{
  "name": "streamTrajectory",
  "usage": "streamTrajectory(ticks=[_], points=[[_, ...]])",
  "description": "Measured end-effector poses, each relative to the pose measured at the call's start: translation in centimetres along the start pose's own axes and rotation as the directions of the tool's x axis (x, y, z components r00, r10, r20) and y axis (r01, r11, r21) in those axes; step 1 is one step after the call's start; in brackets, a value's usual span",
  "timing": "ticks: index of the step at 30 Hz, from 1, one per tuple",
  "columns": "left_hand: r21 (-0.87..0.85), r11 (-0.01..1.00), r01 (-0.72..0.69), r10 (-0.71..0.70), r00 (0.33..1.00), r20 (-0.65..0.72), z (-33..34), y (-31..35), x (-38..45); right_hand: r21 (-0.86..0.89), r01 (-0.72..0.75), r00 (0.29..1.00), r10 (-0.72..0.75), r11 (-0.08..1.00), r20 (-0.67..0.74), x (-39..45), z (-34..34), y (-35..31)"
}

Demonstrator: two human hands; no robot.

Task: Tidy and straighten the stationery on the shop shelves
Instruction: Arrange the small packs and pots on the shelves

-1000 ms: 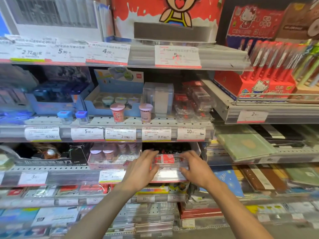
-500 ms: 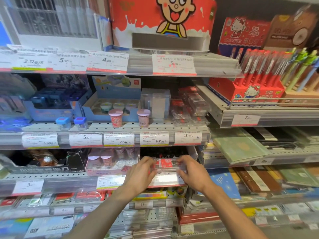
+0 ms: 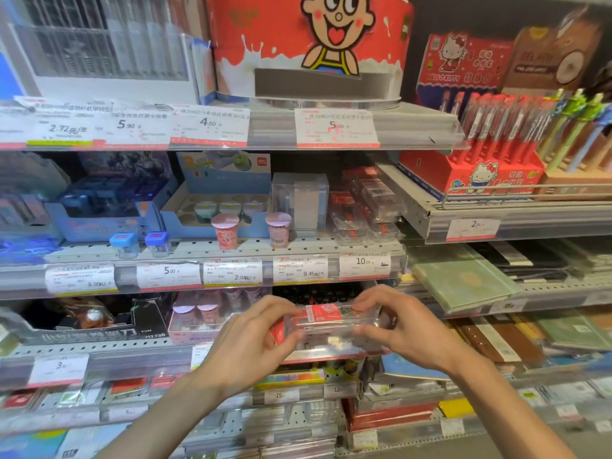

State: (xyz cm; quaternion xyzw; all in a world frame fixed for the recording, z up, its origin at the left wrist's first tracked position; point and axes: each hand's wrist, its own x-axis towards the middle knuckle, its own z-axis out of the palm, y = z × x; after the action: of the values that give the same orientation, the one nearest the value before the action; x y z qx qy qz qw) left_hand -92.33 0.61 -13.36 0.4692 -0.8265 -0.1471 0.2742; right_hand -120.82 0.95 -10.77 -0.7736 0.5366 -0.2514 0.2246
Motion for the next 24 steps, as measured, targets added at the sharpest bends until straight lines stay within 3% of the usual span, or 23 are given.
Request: streamTrajectory(ticks=[7,14,19,24], points=[[-0.041,0.991,-0.128,0.121,0.982,-0.147,-4.6,3.2,0.8,0.093,0.091,0.993,-0.083,0.992,-0.083,-0.2,-5.2,-4.2],[0.084,0.973,-0.215,0.229,0.943,-0.241,-7.7,4.0,5.2,0.214,0.127,0.968,-0.074,0.968,-0.241,0.7,-5.9,-5.1],[0.189,0.972,-0.139,0.19,0.94,-0.285,-7.9,4.4,7.6,0.272,0.177,0.892,-0.038,0.946,-0.45,0.9,-4.7,-5.5],[0.336,0.939,-0.075,0.187,0.931,-0.312,-8.1,4.1,9.6,0.184,0.075,0.756,0.065,0.98,-0.652,2.2,-4.6,-6.1]])
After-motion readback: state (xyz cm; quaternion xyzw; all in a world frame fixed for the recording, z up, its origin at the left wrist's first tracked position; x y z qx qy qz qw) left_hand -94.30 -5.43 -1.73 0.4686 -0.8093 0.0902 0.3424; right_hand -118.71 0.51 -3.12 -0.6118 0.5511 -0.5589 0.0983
